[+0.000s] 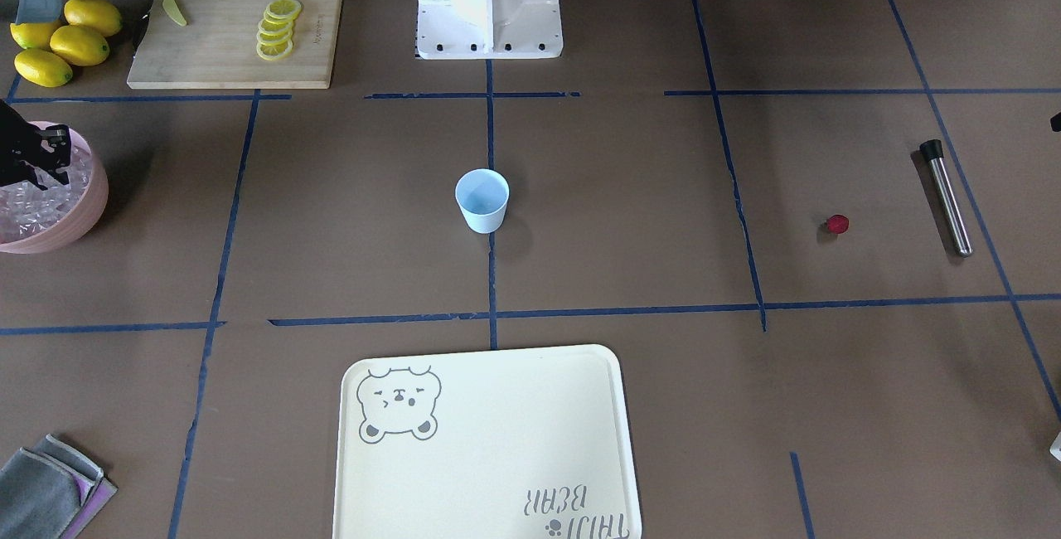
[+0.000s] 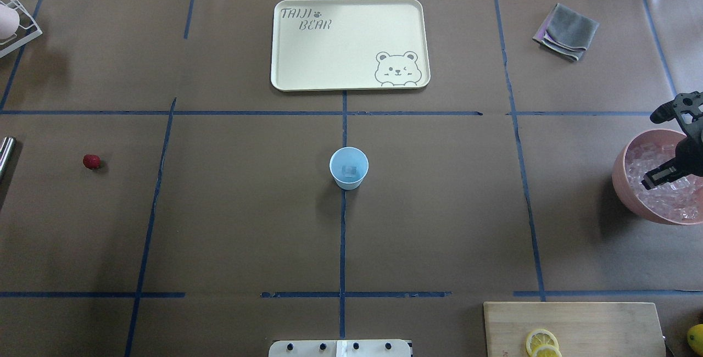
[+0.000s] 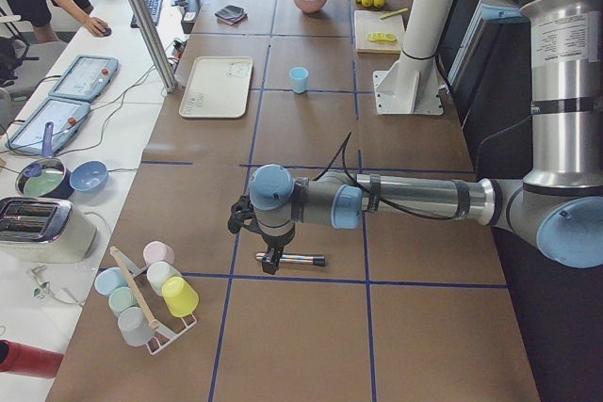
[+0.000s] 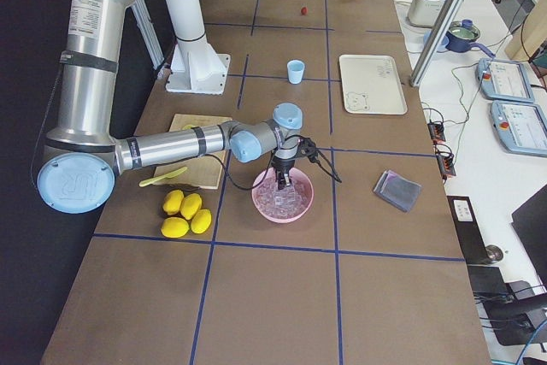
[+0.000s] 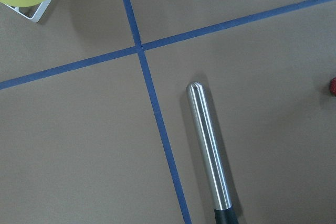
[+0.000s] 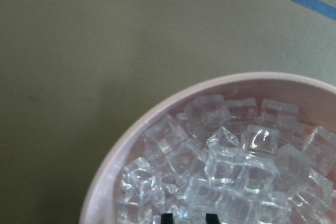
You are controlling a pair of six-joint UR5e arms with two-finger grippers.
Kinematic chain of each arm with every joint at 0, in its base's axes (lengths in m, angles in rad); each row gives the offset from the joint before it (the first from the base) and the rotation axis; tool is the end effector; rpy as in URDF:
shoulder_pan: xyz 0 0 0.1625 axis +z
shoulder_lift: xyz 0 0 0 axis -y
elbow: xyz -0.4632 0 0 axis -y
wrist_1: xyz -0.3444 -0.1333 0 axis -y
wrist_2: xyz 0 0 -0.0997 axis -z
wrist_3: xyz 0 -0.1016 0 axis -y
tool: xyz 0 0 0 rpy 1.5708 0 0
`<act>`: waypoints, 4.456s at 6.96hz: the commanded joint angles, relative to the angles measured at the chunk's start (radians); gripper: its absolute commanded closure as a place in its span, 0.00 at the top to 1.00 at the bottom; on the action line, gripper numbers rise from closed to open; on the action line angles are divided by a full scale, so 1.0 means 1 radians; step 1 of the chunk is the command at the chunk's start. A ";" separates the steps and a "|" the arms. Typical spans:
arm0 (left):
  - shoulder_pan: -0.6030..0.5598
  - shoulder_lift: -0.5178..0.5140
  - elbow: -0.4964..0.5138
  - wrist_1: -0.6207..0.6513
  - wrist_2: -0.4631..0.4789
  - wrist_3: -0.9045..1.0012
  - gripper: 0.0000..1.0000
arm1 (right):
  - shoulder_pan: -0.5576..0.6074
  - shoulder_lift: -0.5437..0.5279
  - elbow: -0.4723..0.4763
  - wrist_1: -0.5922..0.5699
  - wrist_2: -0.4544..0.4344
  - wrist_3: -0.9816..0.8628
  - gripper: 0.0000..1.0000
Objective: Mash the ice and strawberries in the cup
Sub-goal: 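Lower the right gripper into the bowl and grasp another ice cube, then carry the ice cube to the blue cup and release it, then return the right gripper to the pink ice bowl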
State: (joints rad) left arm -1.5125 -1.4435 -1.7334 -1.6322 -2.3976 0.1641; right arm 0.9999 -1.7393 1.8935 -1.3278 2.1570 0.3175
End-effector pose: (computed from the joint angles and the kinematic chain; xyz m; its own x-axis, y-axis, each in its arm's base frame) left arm -0.0357 -0.3940 0.6687 0.6534 0.2712 -0.7067 -0.1670 0.9623 0.2149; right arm -0.1444 -0.3676 0.6057 0.7116 -0.3565 0.6054 0.2907 0.9339 0.2082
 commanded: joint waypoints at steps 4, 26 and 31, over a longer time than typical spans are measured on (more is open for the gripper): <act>0.000 0.000 -0.002 0.002 0.000 0.000 1.00 | -0.042 0.312 0.197 -0.199 0.095 0.477 0.00; 0.002 0.002 0.002 0.002 0.000 0.000 1.00 | 0.175 -0.042 0.020 0.071 0.116 0.299 0.99; 0.002 0.002 -0.014 0.000 -0.002 0.000 1.00 | 0.109 -0.031 -0.181 0.257 0.069 0.441 0.98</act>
State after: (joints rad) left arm -1.5110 -1.4419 -1.7391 -1.6309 -2.3991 0.1641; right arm 1.1396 -1.7743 1.7389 -1.1158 2.2297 0.6837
